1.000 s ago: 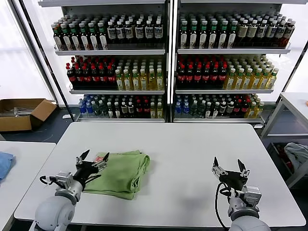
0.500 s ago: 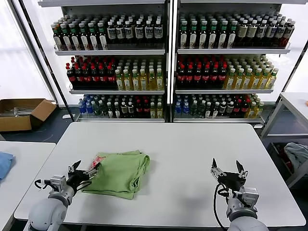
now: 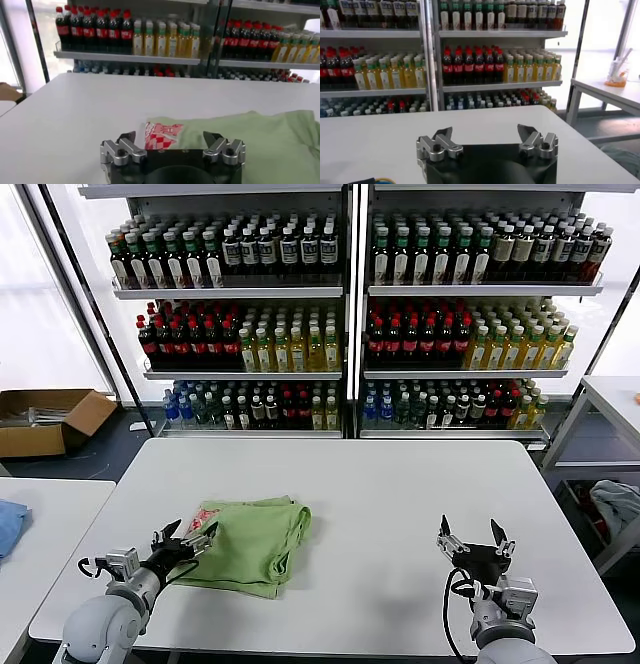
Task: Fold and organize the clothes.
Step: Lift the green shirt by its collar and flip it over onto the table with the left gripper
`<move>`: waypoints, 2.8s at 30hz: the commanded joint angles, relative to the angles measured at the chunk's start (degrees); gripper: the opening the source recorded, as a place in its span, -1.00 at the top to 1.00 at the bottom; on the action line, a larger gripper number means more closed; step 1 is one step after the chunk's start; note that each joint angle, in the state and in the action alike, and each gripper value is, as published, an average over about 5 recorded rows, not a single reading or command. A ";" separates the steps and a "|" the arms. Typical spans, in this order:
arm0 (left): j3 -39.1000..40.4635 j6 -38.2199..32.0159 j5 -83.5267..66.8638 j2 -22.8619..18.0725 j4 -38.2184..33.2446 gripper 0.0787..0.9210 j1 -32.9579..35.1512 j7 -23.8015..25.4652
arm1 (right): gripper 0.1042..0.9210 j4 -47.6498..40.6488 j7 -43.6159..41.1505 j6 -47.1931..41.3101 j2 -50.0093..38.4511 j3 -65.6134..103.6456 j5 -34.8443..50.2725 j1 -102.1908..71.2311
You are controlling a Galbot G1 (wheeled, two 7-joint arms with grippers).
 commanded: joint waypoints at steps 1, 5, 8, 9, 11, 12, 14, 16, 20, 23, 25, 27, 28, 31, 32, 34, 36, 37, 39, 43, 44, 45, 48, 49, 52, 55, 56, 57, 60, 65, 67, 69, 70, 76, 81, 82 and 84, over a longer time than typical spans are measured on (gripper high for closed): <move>0.83 -0.46 -1.36 -0.50 4.67 -0.77 -0.77 0.65 | -0.76 0.23 0.02 0.03 -0.02 0.18 -0.18 -0.48; 1.38 -0.53 -0.22 -1.15 4.43 -0.77 -0.79 0.44 | -0.76 0.27 -0.01 -0.01 0.15 -0.17 -0.22 -0.32; 1.68 -0.44 0.42 -1.32 4.12 -0.74 -0.74 0.47 | -0.76 0.20 -0.02 -0.02 0.13 -0.23 -0.21 -0.12; 1.78 -0.37 0.67 -1.30 4.04 -0.70 -0.71 0.49 | -0.76 0.19 -0.02 -0.03 0.10 -0.20 -0.20 -0.04; 1.94 -0.27 1.14 -1.23 3.95 -0.60 -0.67 0.57 | -0.76 0.17 -0.02 -0.05 0.02 -0.11 -0.16 0.11; 2.01 -0.23 1.29 -1.19 3.93 -0.53 -0.65 0.58 | -0.76 0.15 -0.02 -0.06 -0.01 -0.08 -0.14 0.17; 2.10 -0.22 1.48 -1.10 3.87 -0.41 -0.61 0.55 | -0.76 0.07 -0.01 -0.06 -0.04 -0.06 -0.13 0.21; 2.13 -0.25 1.59 -1.01 3.81 -0.26 -0.56 0.52 | -0.76 -0.04 0.01 -0.01 -0.02 -0.09 -0.13 0.22; 2.04 -0.41 1.86 -0.90 4.02 0.00 -0.51 0.56 | -0.76 -0.22 0.02 0.12 0.02 -0.20 -0.13 0.25; 1.71 -0.54 1.83 -0.73 4.73 0.21 -0.68 0.60 | -0.76 -0.18 0.01 0.12 -0.01 -0.15 -0.11 0.43; 1.21 -0.58 1.39 -0.56 5.69 0.35 -0.95 0.62 | -0.76 -0.07 -0.03 0.09 -0.09 -0.07 -0.06 0.50; 0.48 -0.73 1.06 -0.22 6.80 0.50 -1.20 0.60 | -0.76 0.06 -0.07 0.05 -0.22 0.00 -0.02 0.52; 0.03 -0.84 1.05 0.06 7.23 0.56 -1.25 0.59 | -0.76 0.10 -0.08 0.02 -0.30 0.01 0.01 0.56; -2.42 -1.12 0.76 1.95 7.78 0.77 -1.20 0.70 | -0.76 0.12 -0.09 -0.10 -0.49 0.00 0.09 0.87; -3.75 -1.06 0.21 3.10 7.72 0.82 -1.17 0.75 | -0.76 0.12 -0.09 -0.15 -0.53 -0.04 0.14 1.05; -7.06 -0.61 -1.89 6.05 7.55 0.91 -1.06 0.75 | -0.76 0.12 -0.09 -0.21 -0.59 -0.14 0.30 1.36; -10.73 -0.09 -4.21 9.52 7.54 0.94 -0.77 0.64 | -0.76 0.03 -0.09 -0.20 -0.66 -0.30 0.46 1.62; -12.52 0.10 -5.06 11.32 7.66 0.94 -0.57 0.58 | -0.76 -0.09 -0.09 -0.17 -0.72 -0.43 0.52 1.74; -16.28 0.21 -5.77 15.27 8.32 0.94 -0.24 0.50 | -0.76 -0.40 -0.08 -0.12 -0.83 -0.77 0.60 2.06; -23.20 0.28 -7.95 22.73 10.51 0.94 -0.45 0.40 | -0.76 -0.83 -0.08 -0.13 -1.03 -1.51 0.86 2.99; -24.65 0.33 -8.67 24.21 10.73 0.94 -0.60 0.39 | -0.76 -0.92 -0.07 -0.14 -1.07 -1.66 0.97 3.23; -25.88 0.48 -9.42 25.34 10.71 0.94 -0.72 0.36 | -0.76 -1.01 -0.06 -0.15 -1.10 -1.76 1.06 3.40; -27.43 0.80 -9.60 26.34 8.59 0.94 -0.46 0.26 | -0.76 -1.38 -0.04 -0.09 -1.12 -1.96 1.20 3.64; -27.10 0.91 -9.22 25.77 7.16 0.94 -0.09 0.25 | -0.76 -1.48 -0.03 -0.05 -1.11 -1.99 1.20 3.65; -23.84 1.08 -6.86 22.01 1.89 0.94 1.03 0.06 | -0.76 -1.64 0.00 0.05 -1.04 -1.86 1.20 3.52; -17.14 1.22 -3.20 16.70 -3.25 0.94 1.60 -0.73 | -0.76 -1.61 0.09 0.07 -0.95 -1.24 1.17 3.13; -14.28 1.22 -1.65 14.93 -4.69 0.94 1.69 -1.16 | -0.76 -1.57 0.12 0.07 -0.93 -0.95 1.14 2.89; -11.26 1.19 -0.37 13.23 -6.17 0.94 1.71 -1.76 | -0.76 -1.51 0.14 0.07 -0.91 -0.65 1.09 2.60; -1.52 1.29 2.13 7.71 -11.09 0.94 1.45 -4.61 | -0.76 -1.34 0.11 0.08 -0.72 0.32 0.84 1.58; 17.30 3.05 5.32 -0.85 -19.08 0.94 -1.27 -8.58 | -0.76 -1.34 0.10 0.13 0.66 2.39 -0.09 -0.43; 23.96 4.42 6.08 -4.07 -20.20 0.94 -3.51 -10.26 | -0.76 -1.12 0.08 0.20 1.68 2.97 -0.88 -1.37; 29.30 5.52 7.18 -6.63 -20.01 0.94 -5.23 -11.74 | -0.76 -0.85 0.09 0.26 2.91 3.50 -1.70 -2.24; 31.90 5.89 8.06 -7.72 -19.36 0.94 -5.84 -12.31 | -0.76 -0.75 0.09 0.29 3.52 3.78 -2.09 -2.68; 39.84 6.51 12.88 -12.74 -9.74 0.94 -10.64 -13.33 | -0.76 -0.52 -0.13 1.10 6.29 4.51 -4.31 -5.26; 39.83 6.52 9.82 -13.46 -6.82 0.94 -14.40 -14.14 | -0.76 -1.29 -0.36 1.64 7.50 4.07 -5.82 -5.84; 39.80 6.36 8.63 -13.55 -6.59 0.94 -14.88 -13.69 | -0.76 -1.45 -0.39 1.64 7.66 3.92 -6.03 -5.77; 39.75 5.48 6.90 -13.99 -5.66 0.94 -15.64 -12.51 | -0.76 -1.58 -0.51 1.49 7.80 3.61 -6.26 -5.59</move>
